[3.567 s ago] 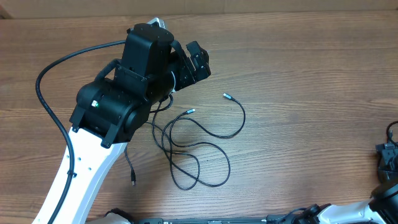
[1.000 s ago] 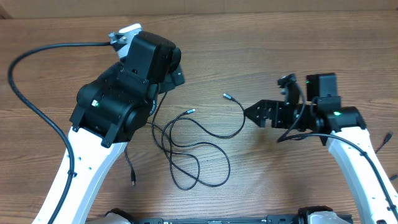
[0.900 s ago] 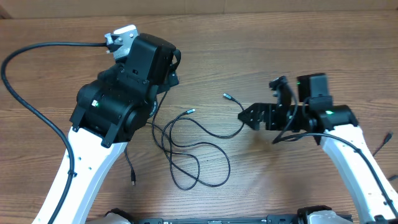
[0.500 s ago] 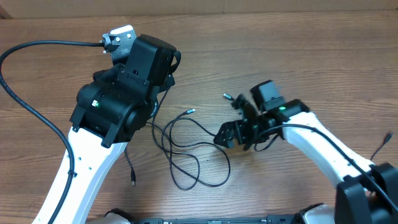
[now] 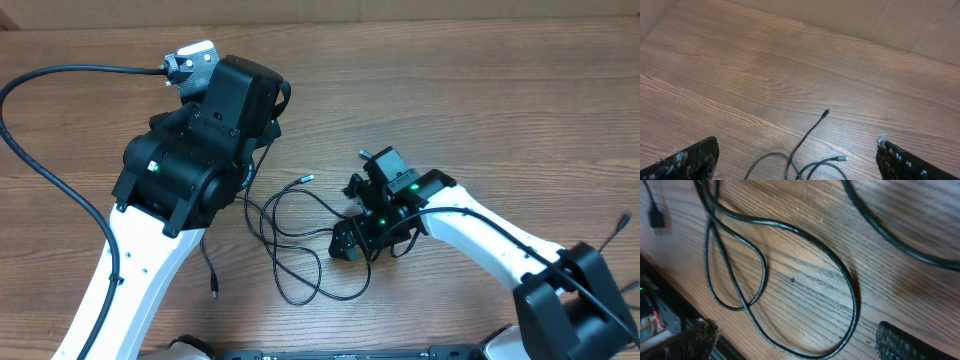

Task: Untangle cables
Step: 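Move the right gripper left over the remaining cable pile, then grasp a black cable from the pile with the right gripper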

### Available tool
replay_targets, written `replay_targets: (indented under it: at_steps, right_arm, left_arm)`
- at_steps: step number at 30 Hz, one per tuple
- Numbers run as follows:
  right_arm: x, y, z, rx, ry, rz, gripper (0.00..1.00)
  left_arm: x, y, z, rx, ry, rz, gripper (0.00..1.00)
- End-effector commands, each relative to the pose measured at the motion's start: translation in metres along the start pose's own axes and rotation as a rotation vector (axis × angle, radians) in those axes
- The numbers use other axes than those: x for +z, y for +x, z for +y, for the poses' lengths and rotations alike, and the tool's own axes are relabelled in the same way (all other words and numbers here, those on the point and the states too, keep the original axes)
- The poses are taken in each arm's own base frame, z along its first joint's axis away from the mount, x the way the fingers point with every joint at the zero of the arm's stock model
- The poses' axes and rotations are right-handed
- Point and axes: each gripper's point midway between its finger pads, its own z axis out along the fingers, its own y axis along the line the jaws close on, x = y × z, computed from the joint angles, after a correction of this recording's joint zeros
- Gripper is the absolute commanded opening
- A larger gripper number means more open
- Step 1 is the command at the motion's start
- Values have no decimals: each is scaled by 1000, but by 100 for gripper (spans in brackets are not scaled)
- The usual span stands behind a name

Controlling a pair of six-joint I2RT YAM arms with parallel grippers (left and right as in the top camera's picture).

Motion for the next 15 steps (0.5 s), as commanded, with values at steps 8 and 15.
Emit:
replay_targets:
  at_steps: [8, 15]
  right_arm:
    - [28, 37, -12, 124, 47, 116, 100]
    - [43, 72, -26, 257, 61, 184, 100]
  left_arm:
    - [0, -4, 2, 6, -12, -10, 100]
    - [0, -4, 2, 6, -12, -10, 100]
